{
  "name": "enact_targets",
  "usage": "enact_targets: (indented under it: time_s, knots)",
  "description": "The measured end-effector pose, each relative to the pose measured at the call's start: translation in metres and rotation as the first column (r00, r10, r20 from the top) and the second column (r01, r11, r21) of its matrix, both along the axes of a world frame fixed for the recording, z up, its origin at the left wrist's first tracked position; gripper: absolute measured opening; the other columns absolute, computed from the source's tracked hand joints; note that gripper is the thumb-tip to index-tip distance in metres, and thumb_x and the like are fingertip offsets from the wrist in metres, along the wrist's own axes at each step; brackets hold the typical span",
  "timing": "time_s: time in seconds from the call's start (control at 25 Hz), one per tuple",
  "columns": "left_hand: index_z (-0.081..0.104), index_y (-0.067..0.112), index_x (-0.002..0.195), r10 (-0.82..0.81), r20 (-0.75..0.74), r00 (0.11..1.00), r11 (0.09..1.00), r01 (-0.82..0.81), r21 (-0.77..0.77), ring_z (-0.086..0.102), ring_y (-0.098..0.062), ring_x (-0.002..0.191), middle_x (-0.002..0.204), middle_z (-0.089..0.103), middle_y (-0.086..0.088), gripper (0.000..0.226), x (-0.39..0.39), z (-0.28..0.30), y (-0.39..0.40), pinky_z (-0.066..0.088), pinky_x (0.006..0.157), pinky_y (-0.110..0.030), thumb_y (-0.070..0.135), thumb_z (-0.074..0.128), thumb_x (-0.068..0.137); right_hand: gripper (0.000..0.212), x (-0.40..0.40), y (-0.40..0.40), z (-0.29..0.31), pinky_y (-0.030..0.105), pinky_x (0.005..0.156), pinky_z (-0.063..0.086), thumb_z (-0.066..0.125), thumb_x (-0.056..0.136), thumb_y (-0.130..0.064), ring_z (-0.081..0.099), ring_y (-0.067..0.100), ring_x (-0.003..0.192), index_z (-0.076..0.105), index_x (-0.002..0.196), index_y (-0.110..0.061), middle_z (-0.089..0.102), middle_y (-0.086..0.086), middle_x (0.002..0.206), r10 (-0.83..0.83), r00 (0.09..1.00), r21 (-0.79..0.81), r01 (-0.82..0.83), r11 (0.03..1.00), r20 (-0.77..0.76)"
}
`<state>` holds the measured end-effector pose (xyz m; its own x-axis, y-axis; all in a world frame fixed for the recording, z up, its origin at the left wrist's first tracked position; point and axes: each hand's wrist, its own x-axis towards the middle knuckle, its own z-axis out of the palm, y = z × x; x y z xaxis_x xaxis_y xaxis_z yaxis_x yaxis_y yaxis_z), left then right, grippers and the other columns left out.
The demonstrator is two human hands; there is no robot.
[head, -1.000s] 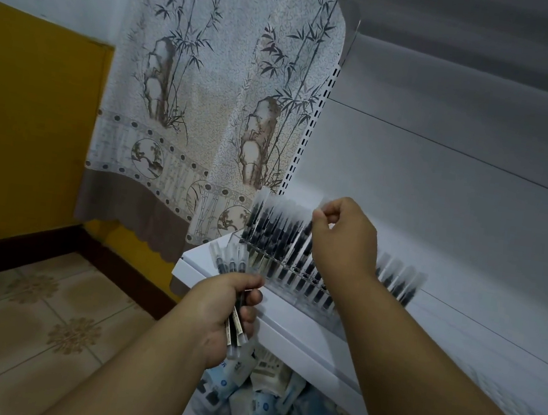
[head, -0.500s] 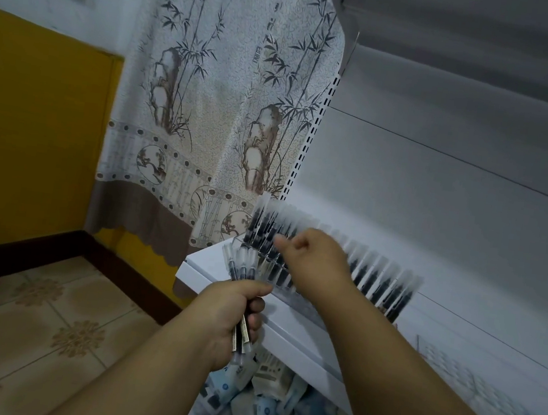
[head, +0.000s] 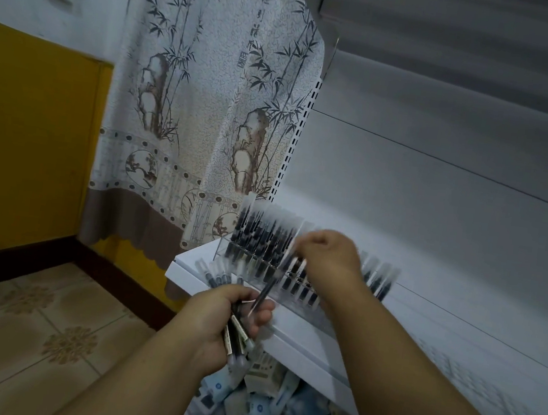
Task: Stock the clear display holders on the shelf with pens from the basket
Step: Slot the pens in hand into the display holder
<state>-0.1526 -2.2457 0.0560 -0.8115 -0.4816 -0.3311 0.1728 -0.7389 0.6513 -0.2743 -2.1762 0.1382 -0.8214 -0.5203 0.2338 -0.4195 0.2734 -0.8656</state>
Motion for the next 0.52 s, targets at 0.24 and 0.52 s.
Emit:
enact_targets:
  time_s: [0.24, 0.52]
  knots:
    - [0.058, 0.004, 0.095, 0.040, -0.002, 0.999, 0.999, -0.040, 0.022, 0.037, -0.011, 0.035, 0.063, 0.064, -0.008, 0.006, -0.009, -0.006, -0.005, 0.032, 0.032, -0.019, 0.008, 0.054, 0.093, 0.013, -0.024, 0.006, 0.008, 0.027, 0.071, 0.050, 0.057, 0.097, -0.027, 0.063, 0.013, 0.077, 0.056, 0.111, -0.029, 0.064, -0.009, 0.094, -0.232, 0.894, -0.312, 0.111, 0.944, -0.383]
    - [0.056, 0.005, 0.098, 0.031, -0.011, 0.999, 0.999, -0.030, 0.044, 0.037, -0.010, 0.034, 0.063, 0.065, -0.007, 0.007, -0.017, -0.004, -0.012, 0.033, 0.032, -0.018, 0.011, 0.052, 0.095, 0.011, -0.030, -0.016, -0.001, 0.028, 0.072, 0.049, 0.055, 0.098, -0.027, 0.061, 0.015, 0.080, 0.055, 0.109, -0.026, 0.060, -0.011, 0.094, -0.173, 0.855, -0.273, 0.038, 0.961, -0.490]
